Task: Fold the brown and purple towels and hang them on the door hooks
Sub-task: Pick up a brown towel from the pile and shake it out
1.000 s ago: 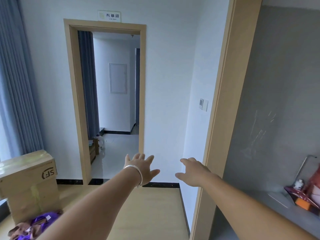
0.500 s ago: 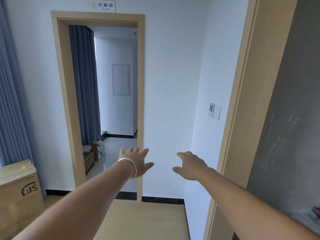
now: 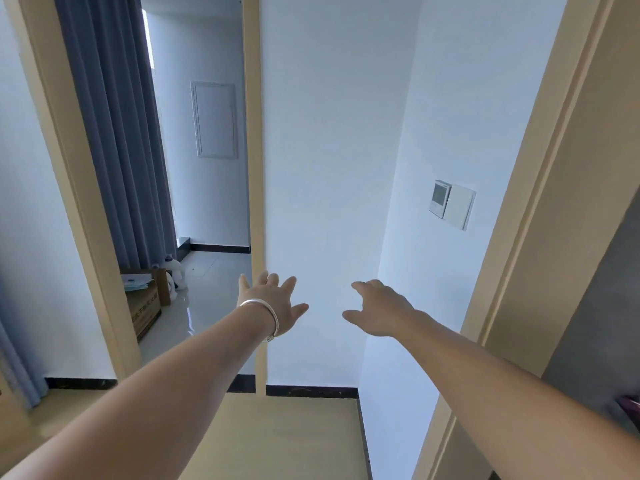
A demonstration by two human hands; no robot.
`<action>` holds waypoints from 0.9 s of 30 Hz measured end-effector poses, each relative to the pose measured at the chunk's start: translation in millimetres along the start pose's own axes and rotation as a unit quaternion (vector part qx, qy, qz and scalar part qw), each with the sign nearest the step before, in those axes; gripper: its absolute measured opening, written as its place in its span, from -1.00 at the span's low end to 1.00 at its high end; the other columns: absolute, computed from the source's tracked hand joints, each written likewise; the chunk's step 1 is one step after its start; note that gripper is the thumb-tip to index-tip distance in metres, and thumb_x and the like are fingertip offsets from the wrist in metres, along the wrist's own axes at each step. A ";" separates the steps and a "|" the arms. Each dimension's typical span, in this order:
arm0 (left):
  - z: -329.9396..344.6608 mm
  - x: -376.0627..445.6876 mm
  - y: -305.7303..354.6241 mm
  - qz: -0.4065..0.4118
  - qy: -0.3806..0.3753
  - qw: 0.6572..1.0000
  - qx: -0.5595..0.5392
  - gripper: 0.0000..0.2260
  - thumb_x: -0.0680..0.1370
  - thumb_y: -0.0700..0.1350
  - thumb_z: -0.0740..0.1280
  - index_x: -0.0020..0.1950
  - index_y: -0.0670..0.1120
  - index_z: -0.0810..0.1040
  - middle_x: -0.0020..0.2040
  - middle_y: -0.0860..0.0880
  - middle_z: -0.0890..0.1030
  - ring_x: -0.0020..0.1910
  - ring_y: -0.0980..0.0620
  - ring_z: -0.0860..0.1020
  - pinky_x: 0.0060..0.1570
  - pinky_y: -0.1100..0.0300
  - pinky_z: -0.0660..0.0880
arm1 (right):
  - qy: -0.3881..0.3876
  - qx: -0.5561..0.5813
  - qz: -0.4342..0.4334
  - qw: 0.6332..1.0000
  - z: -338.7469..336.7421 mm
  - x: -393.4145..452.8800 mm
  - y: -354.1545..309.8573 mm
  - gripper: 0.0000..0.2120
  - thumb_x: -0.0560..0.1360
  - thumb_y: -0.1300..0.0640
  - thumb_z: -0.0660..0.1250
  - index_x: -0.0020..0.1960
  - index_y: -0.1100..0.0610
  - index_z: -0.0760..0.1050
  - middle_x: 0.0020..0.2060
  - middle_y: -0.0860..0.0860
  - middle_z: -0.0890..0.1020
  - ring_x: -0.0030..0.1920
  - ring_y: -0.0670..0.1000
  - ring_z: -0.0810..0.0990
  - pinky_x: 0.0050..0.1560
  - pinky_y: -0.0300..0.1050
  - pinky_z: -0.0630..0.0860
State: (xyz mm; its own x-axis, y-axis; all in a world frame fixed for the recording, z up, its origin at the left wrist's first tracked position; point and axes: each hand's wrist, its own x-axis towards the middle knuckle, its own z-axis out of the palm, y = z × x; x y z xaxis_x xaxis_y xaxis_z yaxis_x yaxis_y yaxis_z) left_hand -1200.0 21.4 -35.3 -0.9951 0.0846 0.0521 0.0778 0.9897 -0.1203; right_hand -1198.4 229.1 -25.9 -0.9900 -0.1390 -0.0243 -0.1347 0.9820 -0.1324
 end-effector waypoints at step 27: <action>129.4 177.4 -336.7 -0.317 -0.051 0.946 -0.039 -0.42 0.59 0.31 -0.04 0.55 0.08 0.08 0.53 -0.07 0.20 0.55 -0.12 0.03 0.45 -0.29 -0.06 | -0.113 -0.011 -0.305 0.945 91.9 377.4 -316.0 -0.34 0.57 -0.16 0.21 0.56 0.03 0.07 0.53 0.05 0.16 0.48 0.10 0.23 0.38 0.04 0.30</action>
State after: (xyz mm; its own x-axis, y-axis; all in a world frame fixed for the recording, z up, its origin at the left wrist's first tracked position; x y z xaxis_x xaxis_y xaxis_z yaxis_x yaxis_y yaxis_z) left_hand -1410.7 -311.8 -113.9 -0.8441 -0.5362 -0.0082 -0.5359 0.8440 -0.0226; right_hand -1525.6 -145.4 -84.4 -0.6935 -0.7019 -0.1621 -0.6811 0.7122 -0.1700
